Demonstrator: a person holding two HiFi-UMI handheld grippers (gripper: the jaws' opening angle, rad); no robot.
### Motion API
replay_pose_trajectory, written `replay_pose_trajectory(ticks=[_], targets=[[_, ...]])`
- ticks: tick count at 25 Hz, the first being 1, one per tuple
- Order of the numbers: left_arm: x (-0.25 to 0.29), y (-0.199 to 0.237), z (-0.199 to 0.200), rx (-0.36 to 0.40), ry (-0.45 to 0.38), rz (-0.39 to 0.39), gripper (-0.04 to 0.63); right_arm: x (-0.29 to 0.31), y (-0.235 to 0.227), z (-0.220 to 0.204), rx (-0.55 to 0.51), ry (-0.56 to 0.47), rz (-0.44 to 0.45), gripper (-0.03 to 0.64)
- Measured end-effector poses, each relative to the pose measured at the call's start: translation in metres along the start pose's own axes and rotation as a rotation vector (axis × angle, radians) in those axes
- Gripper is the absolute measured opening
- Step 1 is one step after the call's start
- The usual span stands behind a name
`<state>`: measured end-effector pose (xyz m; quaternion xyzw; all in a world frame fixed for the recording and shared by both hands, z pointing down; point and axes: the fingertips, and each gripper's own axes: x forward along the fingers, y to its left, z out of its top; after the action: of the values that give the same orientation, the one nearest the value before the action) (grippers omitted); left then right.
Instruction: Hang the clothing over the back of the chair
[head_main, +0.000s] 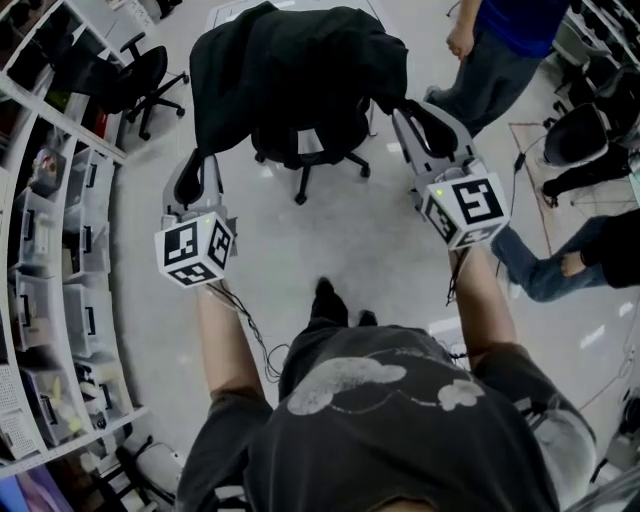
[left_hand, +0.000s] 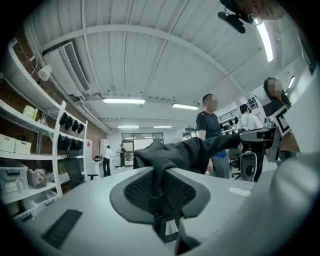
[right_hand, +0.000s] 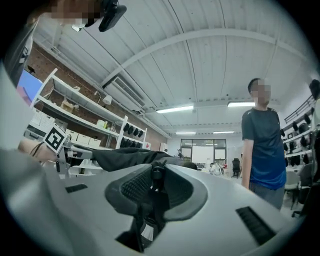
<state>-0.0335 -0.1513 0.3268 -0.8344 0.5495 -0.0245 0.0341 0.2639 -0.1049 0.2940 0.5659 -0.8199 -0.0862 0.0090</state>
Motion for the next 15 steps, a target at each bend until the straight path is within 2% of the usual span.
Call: replay_pose_trajectory(ticks=[6,10,15], targets=[[-0.013,-0.034,-0.018,-0.055,0.030,-0.046,0.127,-0.017,0.011,-0.015,0.044,0.028,0.024,0.077],[-0.024,-0.054,-0.034,-0.082,0.053,-0.064,0.137,-0.027,0.021,-0.026,0.055,0.039,0.044,0.069],[-0.044,-0.071,-0.039,-0.100,0.062,-0.084,0.137,-0.046,0.031,-0.028,0.077,0.043,0.032,0.007]])
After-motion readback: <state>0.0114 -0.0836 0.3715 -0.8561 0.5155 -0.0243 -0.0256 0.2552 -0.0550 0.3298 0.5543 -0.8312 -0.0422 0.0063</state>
